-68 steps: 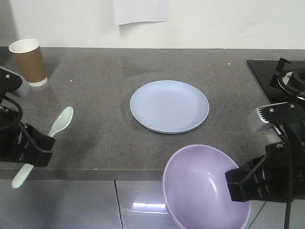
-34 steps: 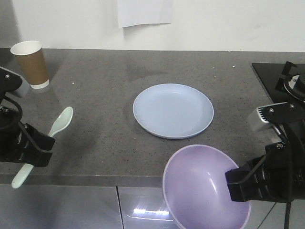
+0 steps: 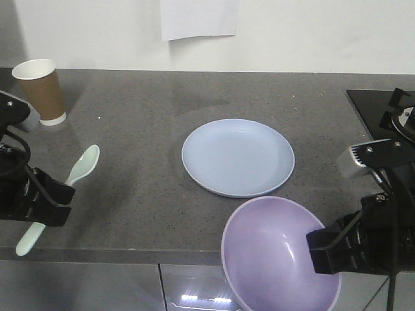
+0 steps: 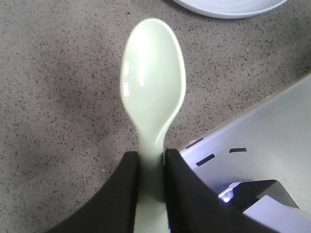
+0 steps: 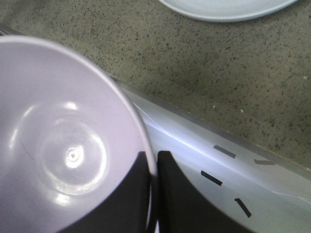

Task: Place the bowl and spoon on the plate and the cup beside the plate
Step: 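Drive the base closer so the held lavender bowl is over the plate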

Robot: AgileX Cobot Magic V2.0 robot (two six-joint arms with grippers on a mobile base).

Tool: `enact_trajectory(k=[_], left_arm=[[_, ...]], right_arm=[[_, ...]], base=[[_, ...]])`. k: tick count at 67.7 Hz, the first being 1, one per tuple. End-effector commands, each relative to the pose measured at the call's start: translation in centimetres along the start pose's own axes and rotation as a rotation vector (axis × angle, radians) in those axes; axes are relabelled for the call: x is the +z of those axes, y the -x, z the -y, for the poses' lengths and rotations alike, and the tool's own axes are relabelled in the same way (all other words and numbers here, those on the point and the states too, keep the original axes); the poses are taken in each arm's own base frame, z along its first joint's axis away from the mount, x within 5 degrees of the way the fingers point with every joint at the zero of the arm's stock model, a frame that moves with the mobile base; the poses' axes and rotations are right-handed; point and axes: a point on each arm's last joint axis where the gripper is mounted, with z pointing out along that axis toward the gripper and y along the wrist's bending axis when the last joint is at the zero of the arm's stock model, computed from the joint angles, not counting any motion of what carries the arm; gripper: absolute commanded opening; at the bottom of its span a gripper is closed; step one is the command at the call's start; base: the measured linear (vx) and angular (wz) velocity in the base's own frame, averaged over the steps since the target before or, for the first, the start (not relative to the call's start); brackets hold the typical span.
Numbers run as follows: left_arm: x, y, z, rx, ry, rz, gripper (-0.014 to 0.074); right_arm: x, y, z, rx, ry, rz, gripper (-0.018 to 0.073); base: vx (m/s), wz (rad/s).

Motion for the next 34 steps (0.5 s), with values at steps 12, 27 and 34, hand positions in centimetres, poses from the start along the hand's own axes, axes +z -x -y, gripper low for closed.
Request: enact_trajectory(k=[12,27,34], left_arm=[[-1.11,1.03,0.27,-0.002,0.004,0.096,0.0077],[-1.11,1.03,0.27,-0.002,0.004,0.096,0.0077],[-1.11,1.03,0.27,-0.002,0.004,0.096,0.0077]], right_arm=[[-0.91,0.99,-0.4,0.002,0.014,0.085,-0.0001],[-0.91,0.99,-0.4,0.002,0.014,0.085,-0.0001],[-0.91,0.99,-0.4,0.002,0.014,0.085,-0.0001]], base=[[0.06,0.0],[0.07,0.02],[0.07,0.04]])
